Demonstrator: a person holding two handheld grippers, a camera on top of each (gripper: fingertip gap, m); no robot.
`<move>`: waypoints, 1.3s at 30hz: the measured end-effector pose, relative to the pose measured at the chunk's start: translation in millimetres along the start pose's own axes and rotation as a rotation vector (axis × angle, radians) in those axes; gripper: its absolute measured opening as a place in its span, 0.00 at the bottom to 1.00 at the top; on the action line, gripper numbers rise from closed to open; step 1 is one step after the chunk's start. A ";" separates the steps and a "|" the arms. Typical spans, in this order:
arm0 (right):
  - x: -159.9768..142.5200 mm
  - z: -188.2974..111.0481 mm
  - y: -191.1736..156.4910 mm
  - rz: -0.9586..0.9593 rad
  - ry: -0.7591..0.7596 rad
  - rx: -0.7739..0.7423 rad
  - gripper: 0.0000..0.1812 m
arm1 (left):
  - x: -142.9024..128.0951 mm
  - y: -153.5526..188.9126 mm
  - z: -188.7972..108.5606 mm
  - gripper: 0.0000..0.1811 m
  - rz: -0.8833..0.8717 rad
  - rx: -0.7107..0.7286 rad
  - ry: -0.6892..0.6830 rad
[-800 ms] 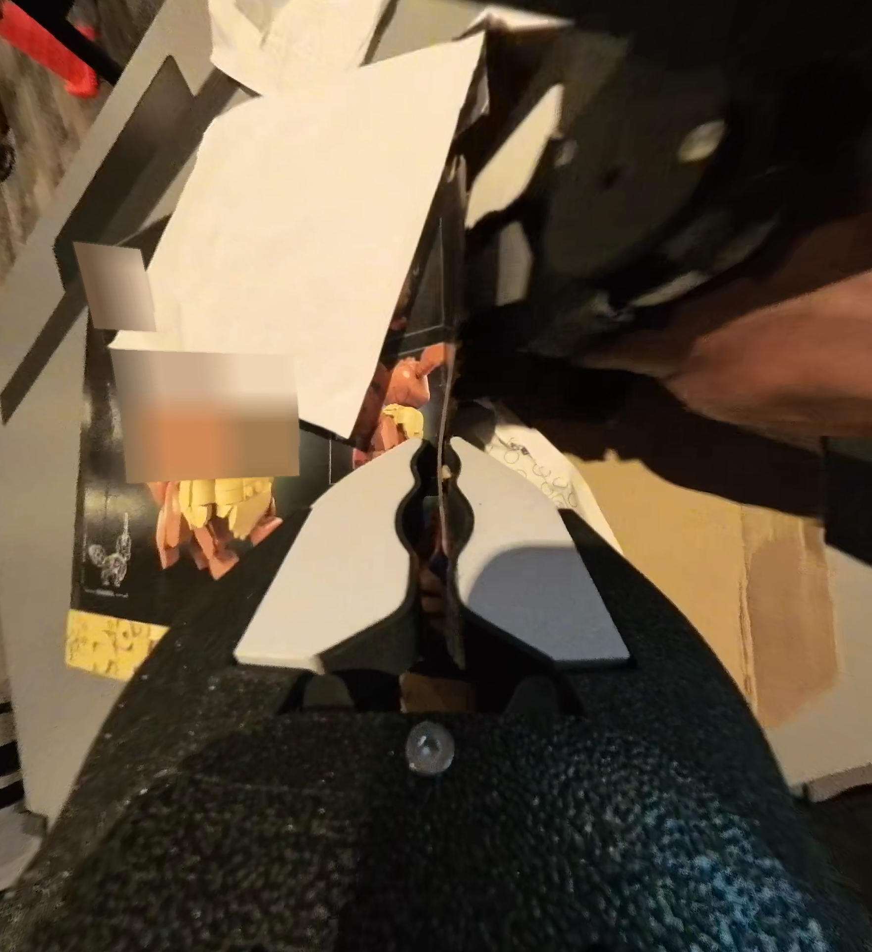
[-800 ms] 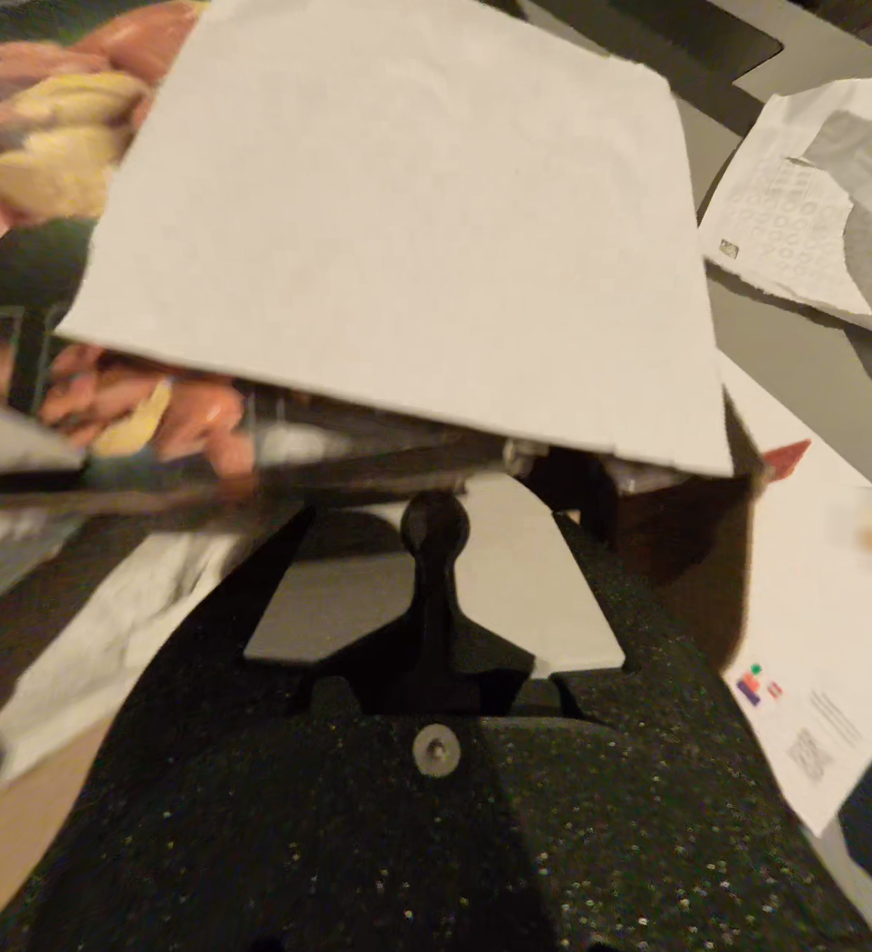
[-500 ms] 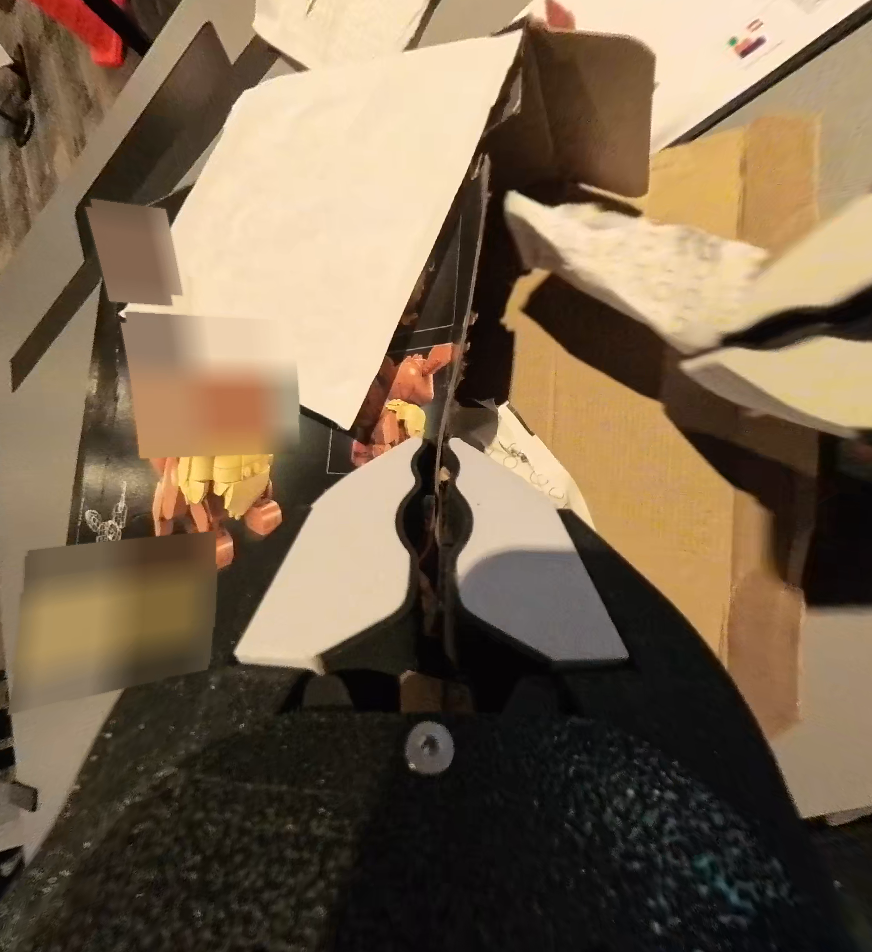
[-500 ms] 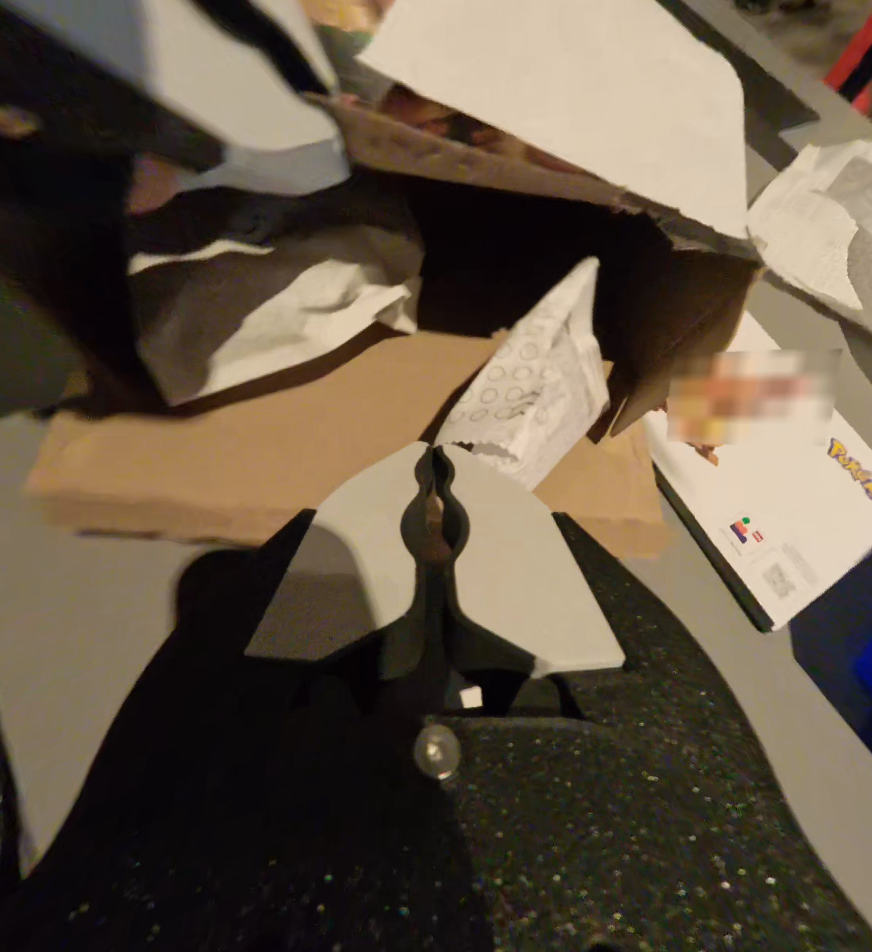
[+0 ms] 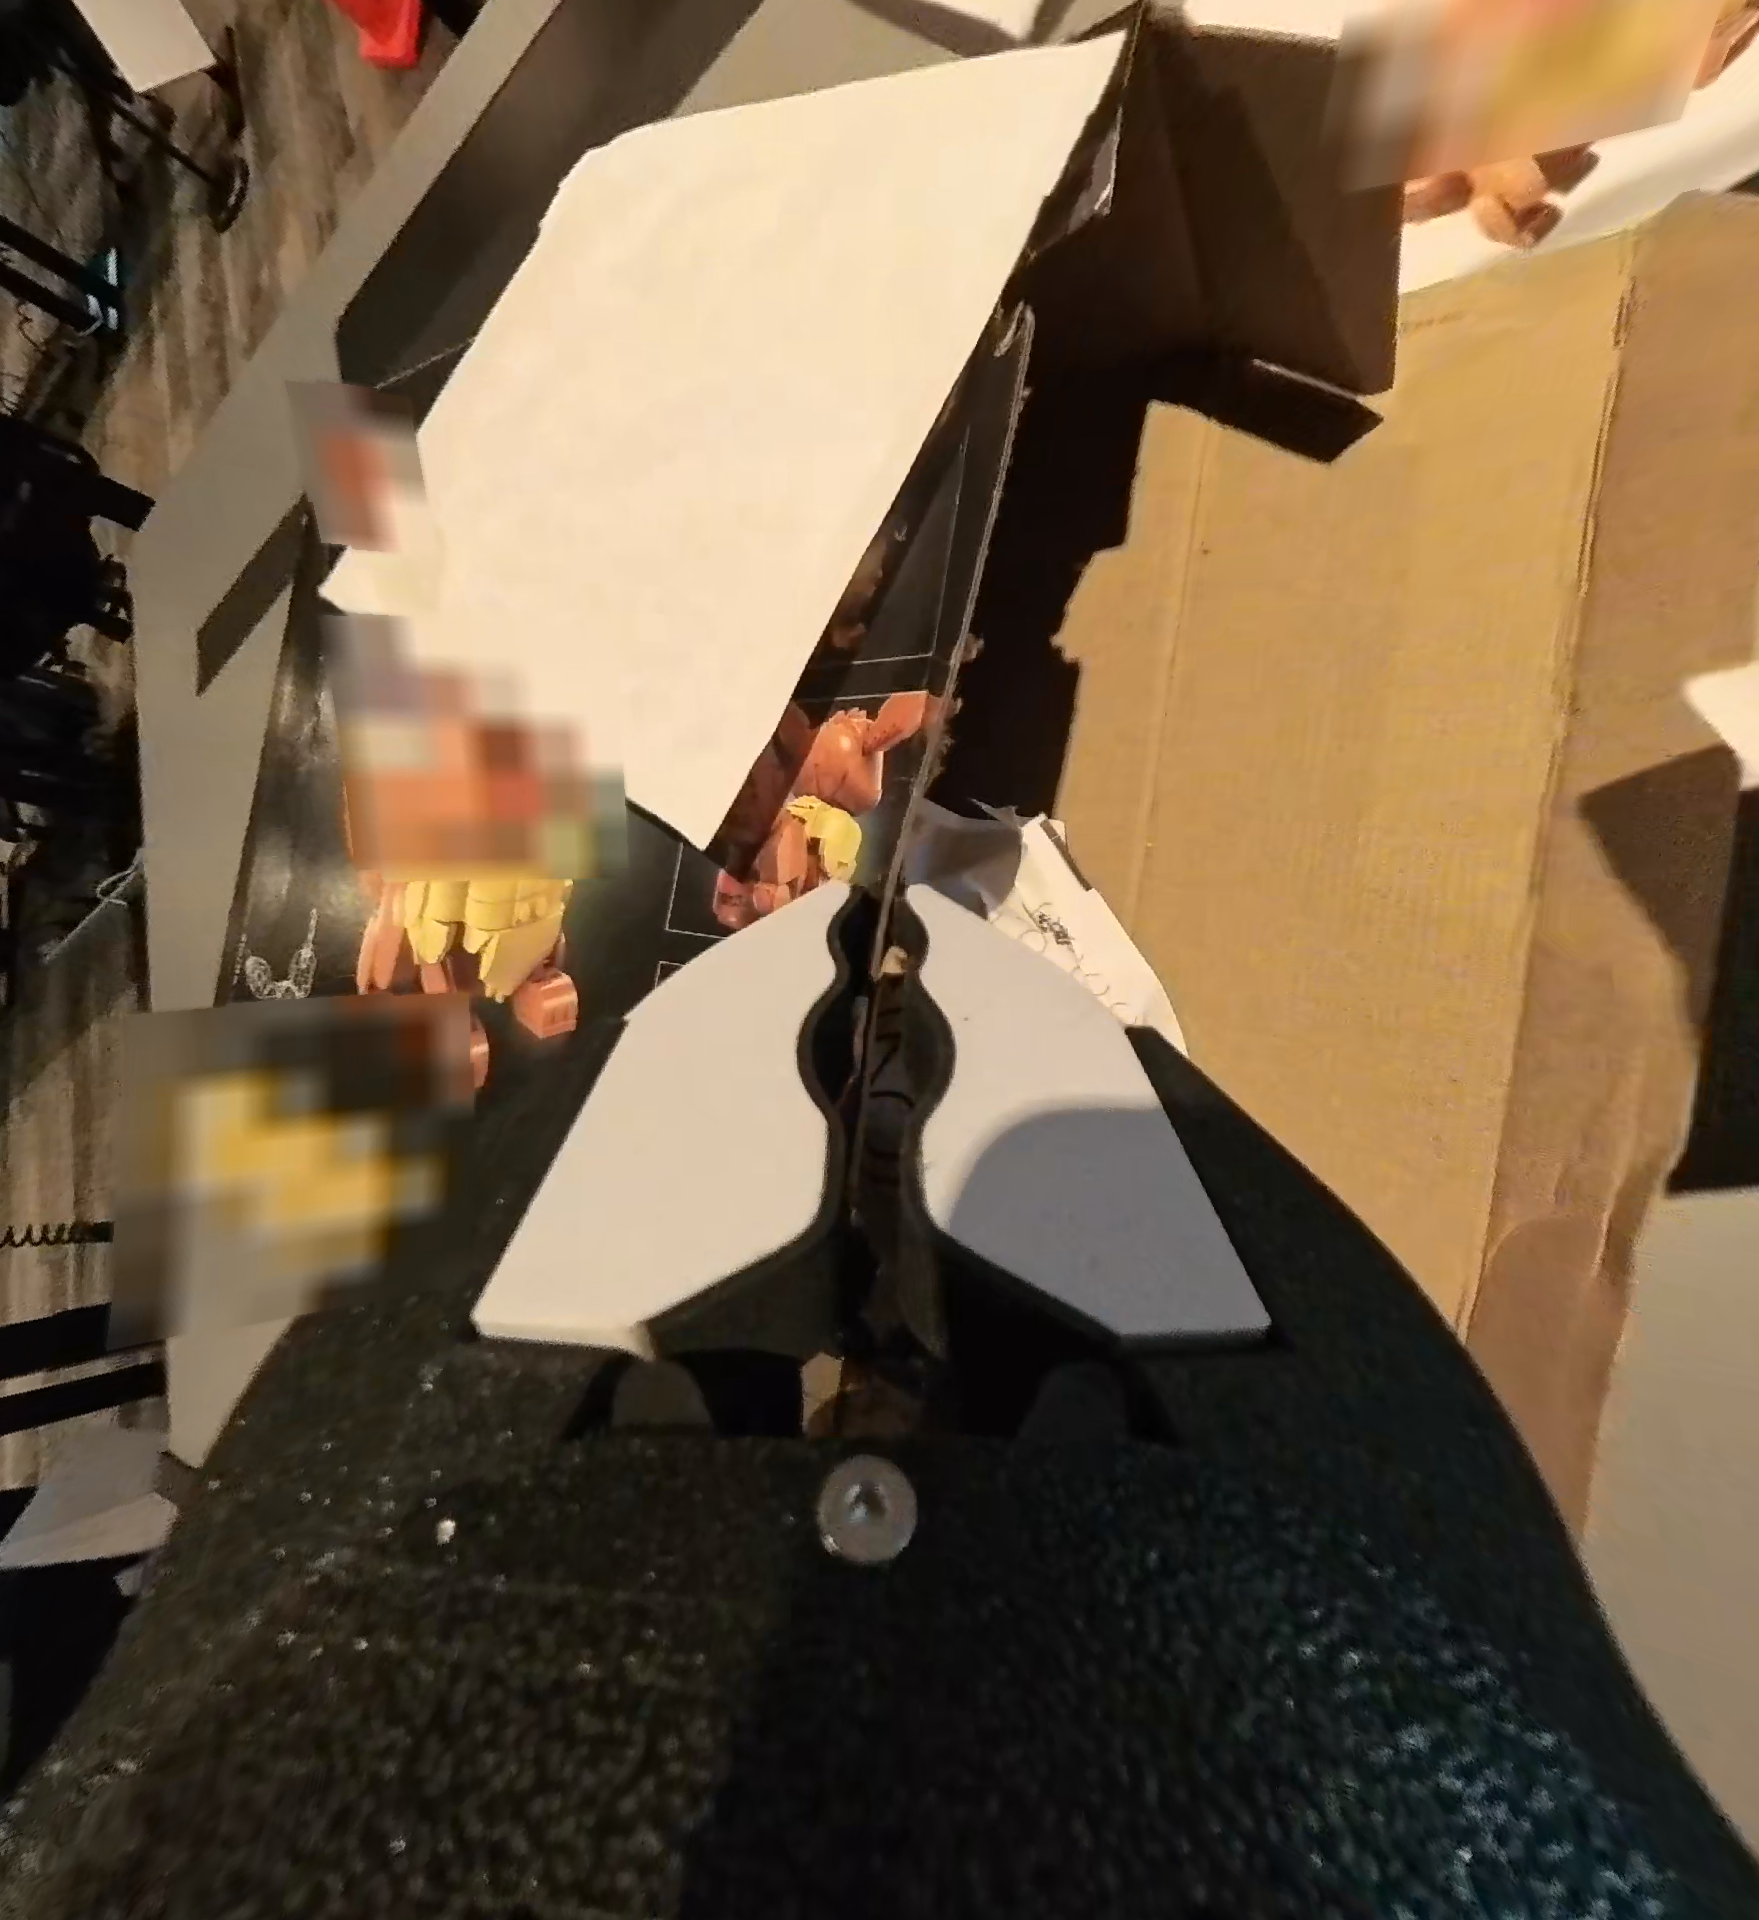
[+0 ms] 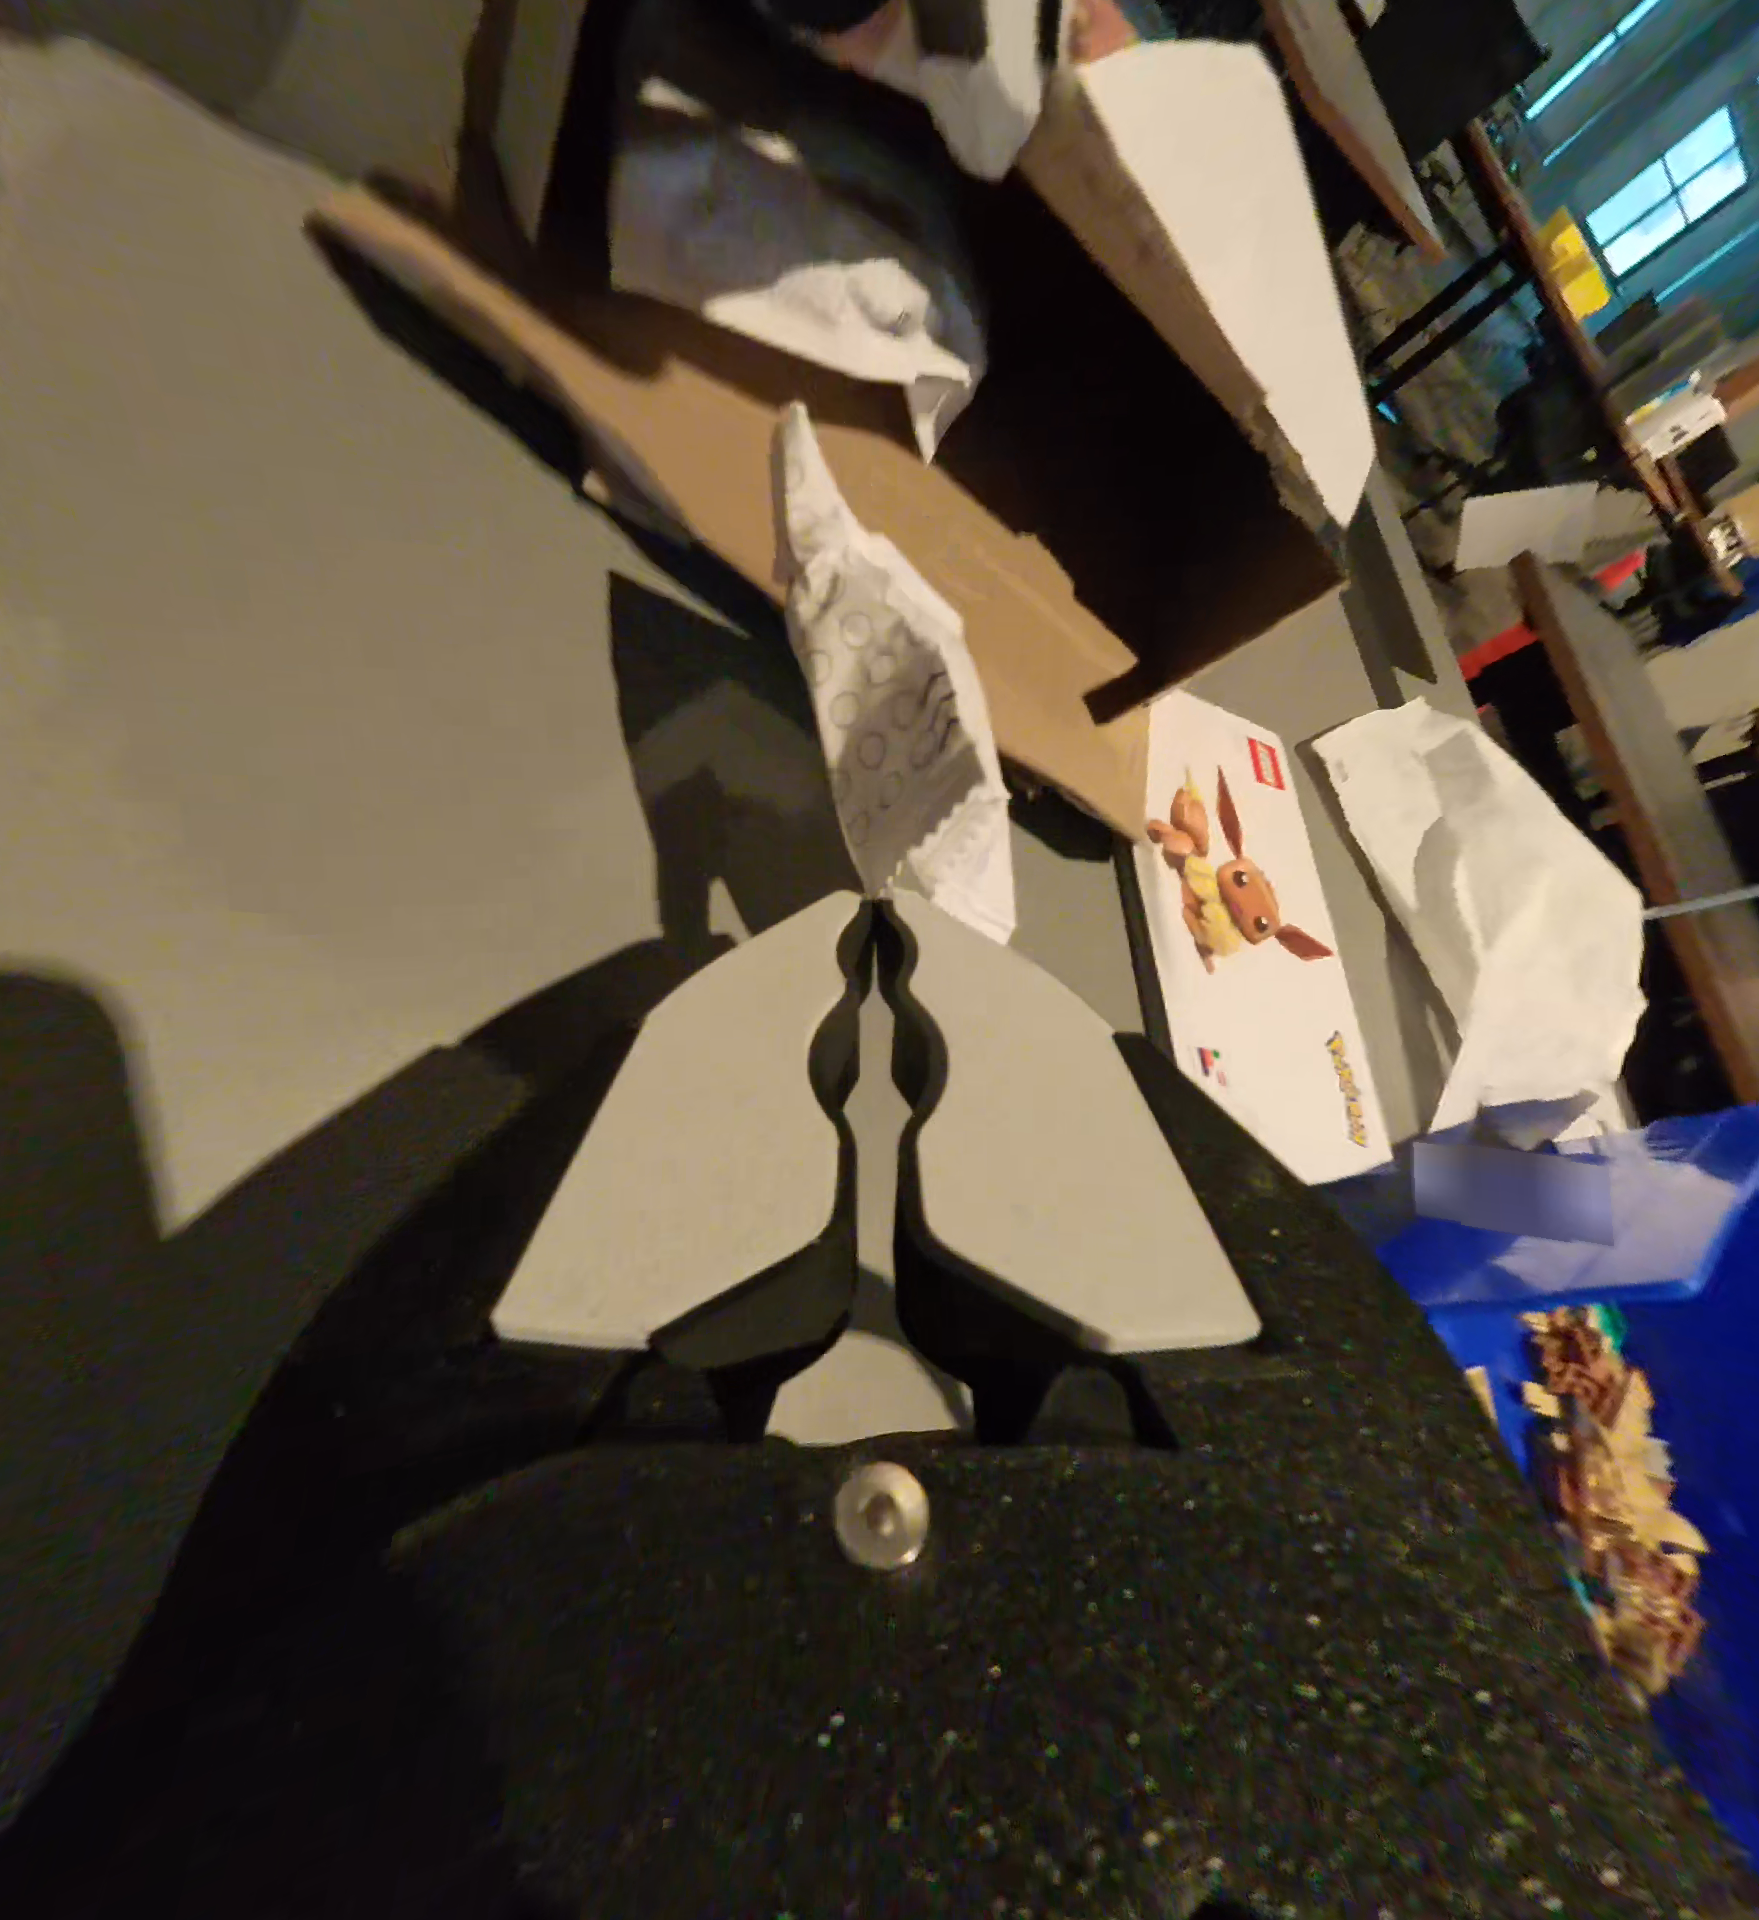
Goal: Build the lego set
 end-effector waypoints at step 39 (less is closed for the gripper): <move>-49.7 -21.3 0.3 0.081 0.114 0.203 0.15 | 28.4 152.2 -64.2 0.19 0.320 -0.559 0.470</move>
Point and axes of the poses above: each gripper's, where its closed fingertips meet, z out along the fingers, x out of its top, y = z × x across the jaws, the point moved 5 cm from there along -z, back along the fingers, and after that the axes turned 10 degrees about x, right-handed, at the moved point
